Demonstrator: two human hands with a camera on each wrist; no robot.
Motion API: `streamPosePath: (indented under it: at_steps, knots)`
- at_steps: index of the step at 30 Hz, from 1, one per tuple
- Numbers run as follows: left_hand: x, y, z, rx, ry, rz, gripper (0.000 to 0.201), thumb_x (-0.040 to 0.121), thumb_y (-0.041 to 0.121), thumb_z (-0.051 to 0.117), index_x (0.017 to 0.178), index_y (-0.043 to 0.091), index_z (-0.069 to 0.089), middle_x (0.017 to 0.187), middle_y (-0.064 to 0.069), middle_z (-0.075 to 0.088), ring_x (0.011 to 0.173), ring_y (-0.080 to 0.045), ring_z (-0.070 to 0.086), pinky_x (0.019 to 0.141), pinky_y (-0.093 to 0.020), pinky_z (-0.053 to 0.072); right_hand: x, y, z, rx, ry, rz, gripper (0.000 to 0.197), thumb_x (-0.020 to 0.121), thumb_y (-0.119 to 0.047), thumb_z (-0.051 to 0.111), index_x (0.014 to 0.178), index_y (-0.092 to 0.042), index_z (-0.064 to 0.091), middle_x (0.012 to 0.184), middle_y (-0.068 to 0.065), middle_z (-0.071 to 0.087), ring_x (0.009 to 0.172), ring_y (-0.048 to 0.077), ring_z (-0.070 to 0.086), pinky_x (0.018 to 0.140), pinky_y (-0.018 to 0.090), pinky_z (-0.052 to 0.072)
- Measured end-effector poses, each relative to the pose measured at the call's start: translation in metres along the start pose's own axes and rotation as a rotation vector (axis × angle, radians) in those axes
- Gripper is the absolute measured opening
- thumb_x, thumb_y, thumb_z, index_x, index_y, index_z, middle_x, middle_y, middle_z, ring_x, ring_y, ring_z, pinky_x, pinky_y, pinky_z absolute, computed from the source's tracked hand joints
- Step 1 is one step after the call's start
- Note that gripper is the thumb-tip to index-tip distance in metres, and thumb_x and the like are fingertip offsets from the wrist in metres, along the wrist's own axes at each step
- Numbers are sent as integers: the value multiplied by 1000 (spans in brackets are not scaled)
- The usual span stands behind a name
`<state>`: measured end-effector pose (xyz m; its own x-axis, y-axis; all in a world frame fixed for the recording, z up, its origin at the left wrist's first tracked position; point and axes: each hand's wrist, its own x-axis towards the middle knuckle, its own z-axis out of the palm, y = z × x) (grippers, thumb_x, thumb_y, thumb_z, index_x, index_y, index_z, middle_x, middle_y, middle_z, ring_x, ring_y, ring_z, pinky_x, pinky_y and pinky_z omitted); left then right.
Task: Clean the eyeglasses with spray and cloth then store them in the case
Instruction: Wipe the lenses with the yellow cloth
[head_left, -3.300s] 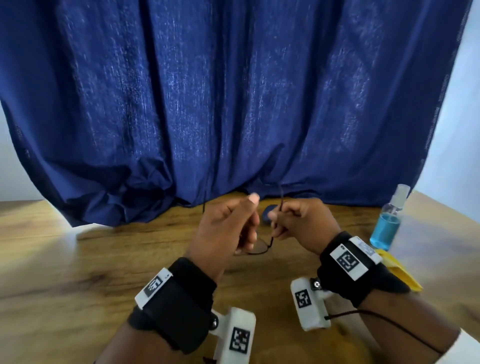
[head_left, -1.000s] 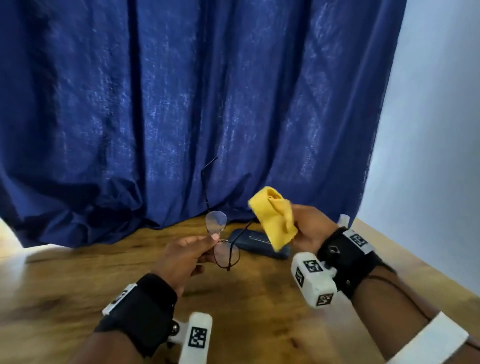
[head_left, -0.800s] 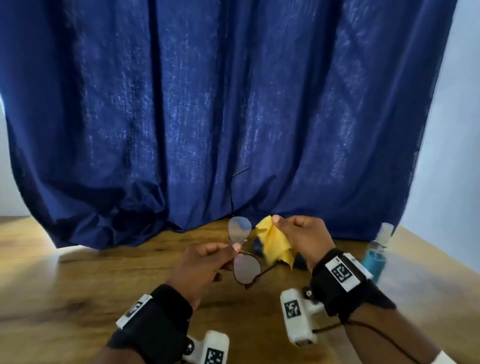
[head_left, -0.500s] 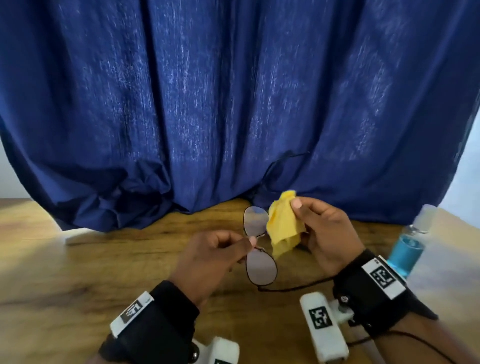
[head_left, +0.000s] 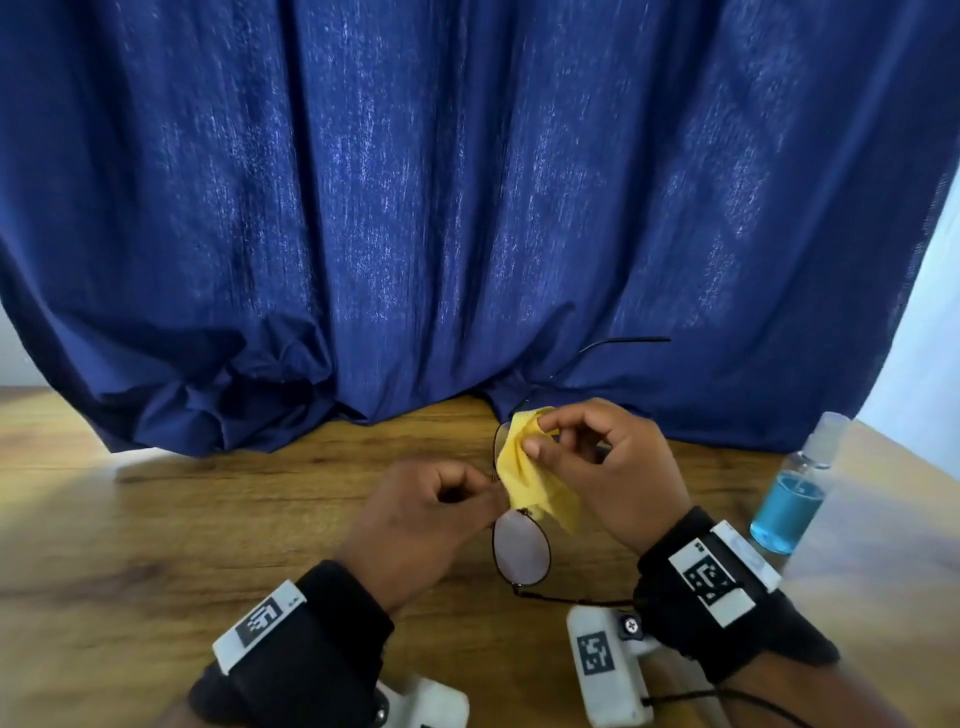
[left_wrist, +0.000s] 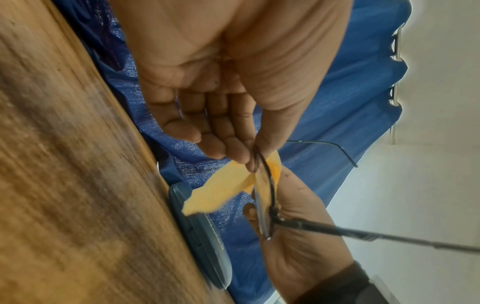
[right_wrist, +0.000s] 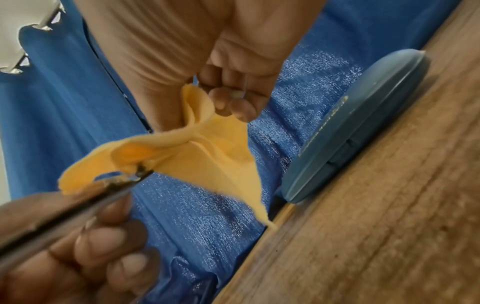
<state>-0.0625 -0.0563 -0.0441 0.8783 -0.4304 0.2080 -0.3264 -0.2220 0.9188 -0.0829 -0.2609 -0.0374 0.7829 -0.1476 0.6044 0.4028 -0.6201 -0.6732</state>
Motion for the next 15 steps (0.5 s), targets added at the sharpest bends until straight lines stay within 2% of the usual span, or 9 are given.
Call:
streamPosePath:
  at_steps: [3, 7, 9, 11, 13, 15]
  knots:
    - [-1, 1, 0, 17, 3, 43, 19, 88, 25, 73, 73, 12, 75, 74, -14, 70, 63, -10, 55, 63, -30, 47, -2, -3, 2, 9, -75, -64, 20, 73, -35, 86, 85, -25, 73, 74, -10, 59, 62, 6, 50, 57, 16, 41]
    - [0, 0, 0, -3, 17, 54, 17, 88, 30, 73, 76, 19, 78, 78, -10, 75, 67, -13, 58, 64, -32, 50, 2, 3, -1, -52, 5, -34, 19, 75, -34, 85, 80, -24, 70, 73, -9, 59, 62, 5, 50, 58, 12, 40]
    - [1, -1, 0, -4, 27, 38, 18, 86, 36, 73, 79, 22, 80, 81, -8, 77, 69, -14, 60, 66, -40, 54, 3, 6, -3, -87, 5, -17, 17, 76, -34, 85, 82, -24, 72, 74, -8, 61, 64, 6, 52, 59, 14, 41]
    - [0, -1, -1, 3, 32, 29, 22, 83, 40, 71, 79, 21, 80, 81, -8, 78, 70, -14, 62, 71, -47, 56, 1, 1, -2, -67, -93, -20, 16, 75, -35, 85, 83, -25, 74, 75, -8, 62, 64, 11, 54, 58, 21, 44]
    - [1, -1, -1, 30, 13, 39, 19, 85, 33, 71, 78, 18, 79, 79, -10, 76, 68, -13, 61, 70, -47, 55, -2, -4, 1, -38, -142, -55, 16, 74, -35, 86, 81, -27, 74, 73, -9, 62, 64, 13, 55, 58, 26, 46]
    - [1, -1, 0, 63, -12, 58, 19, 88, 29, 73, 76, 16, 78, 77, -11, 74, 65, -13, 58, 65, -39, 52, -1, -4, 3, -36, -70, -85, 16, 73, -34, 87, 79, -28, 73, 70, -11, 59, 63, 7, 53, 57, 18, 43]
